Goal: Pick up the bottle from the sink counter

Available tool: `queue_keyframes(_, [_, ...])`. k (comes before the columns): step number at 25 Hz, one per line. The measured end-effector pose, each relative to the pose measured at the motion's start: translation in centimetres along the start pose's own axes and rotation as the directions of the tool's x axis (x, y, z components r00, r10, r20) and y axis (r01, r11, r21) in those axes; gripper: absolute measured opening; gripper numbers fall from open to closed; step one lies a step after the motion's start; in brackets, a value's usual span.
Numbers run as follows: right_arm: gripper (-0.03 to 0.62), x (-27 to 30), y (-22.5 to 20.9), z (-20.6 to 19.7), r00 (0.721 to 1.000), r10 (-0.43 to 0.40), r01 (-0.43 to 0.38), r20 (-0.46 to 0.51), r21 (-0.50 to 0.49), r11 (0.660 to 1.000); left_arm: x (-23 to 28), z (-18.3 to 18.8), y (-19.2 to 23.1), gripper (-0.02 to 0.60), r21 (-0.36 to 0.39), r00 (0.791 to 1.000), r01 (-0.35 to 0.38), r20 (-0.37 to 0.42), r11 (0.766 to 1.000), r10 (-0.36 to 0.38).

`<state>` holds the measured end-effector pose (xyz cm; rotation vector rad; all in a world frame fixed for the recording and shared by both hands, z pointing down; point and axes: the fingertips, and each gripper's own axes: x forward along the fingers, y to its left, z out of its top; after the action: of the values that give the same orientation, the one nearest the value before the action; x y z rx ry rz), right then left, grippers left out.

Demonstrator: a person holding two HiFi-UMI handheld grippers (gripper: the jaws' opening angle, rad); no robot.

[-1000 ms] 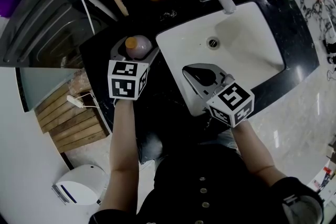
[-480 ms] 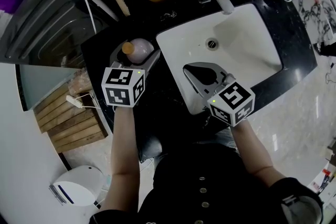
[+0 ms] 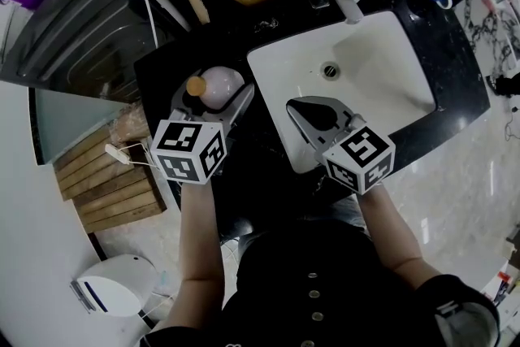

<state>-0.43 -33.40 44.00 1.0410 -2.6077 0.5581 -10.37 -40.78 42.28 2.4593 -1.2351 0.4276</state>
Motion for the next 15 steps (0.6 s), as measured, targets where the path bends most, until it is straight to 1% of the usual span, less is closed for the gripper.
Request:
queue_keyframes(2, [0.003, -0.1, 0.1, 0.3, 1.0, 0.0, 0.0, 0.007, -0.007, 1.0, -0.8, 0.6, -0.4, 0.394, -0.031, 0.999, 0.01, 0.032, 0.999, -0.009])
queue_keyframes(4, [0.003, -0.2, 0.2, 0.5, 1.0, 0.0, 0.0, 0.012, -0.015, 1.0, -1.7, 1.3, -0.9, 0.394, -0.045, 0.998, 0.02, 0.064, 0.999, -0.018])
queue_keyframes(9, [0.003, -0.7, 0.5, 1.9, 0.999, -0.006, 0.007, 0.051, -0.027, 1.0, -4.1, 3.3, -2.1, 0.395, -0.027, 0.99, 0.025, 0.137, 0.999, -0.021])
queue_keyframes(15, [0.003, -1.3, 1.4, 4.3, 0.995, 0.012, -0.005, 0.095, -0.071, 0.997, -6.6, 5.5, -3.3, 0.394, 0.0, 0.979, 0.024, 0.204, 1.0, -0.024])
